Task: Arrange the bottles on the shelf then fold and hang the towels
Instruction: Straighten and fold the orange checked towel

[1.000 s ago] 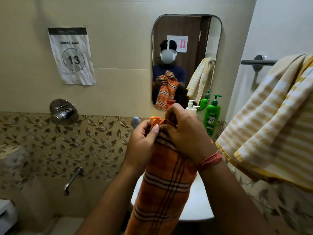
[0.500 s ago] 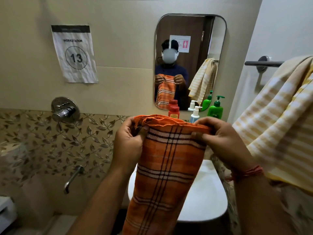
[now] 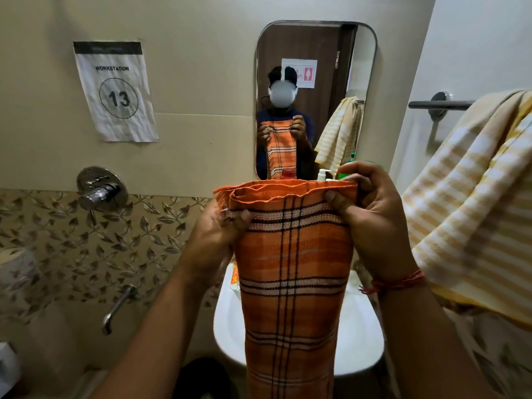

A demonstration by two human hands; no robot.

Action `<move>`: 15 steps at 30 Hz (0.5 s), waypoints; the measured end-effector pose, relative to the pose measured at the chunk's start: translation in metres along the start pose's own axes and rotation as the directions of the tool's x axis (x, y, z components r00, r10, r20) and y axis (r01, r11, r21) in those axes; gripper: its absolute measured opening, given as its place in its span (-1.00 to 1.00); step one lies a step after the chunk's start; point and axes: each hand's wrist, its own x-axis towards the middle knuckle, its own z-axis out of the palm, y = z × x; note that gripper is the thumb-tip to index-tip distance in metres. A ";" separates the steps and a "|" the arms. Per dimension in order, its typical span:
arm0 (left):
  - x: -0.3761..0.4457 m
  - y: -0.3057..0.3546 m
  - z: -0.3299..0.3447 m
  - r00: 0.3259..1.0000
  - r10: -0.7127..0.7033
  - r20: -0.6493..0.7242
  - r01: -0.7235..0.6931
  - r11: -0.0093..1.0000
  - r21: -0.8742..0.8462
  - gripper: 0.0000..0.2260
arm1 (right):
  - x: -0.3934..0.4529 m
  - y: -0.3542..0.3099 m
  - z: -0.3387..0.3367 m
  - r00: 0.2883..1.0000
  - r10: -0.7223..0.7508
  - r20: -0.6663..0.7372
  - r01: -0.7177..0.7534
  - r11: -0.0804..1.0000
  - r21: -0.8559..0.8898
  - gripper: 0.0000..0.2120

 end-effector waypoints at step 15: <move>0.018 0.002 0.007 0.977 -0.135 0.168 0.132 0.991 0.030 -0.43 | -0.028 0.058 0.001 0.882 0.417 0.218 -0.458 0.867 0.194 -0.63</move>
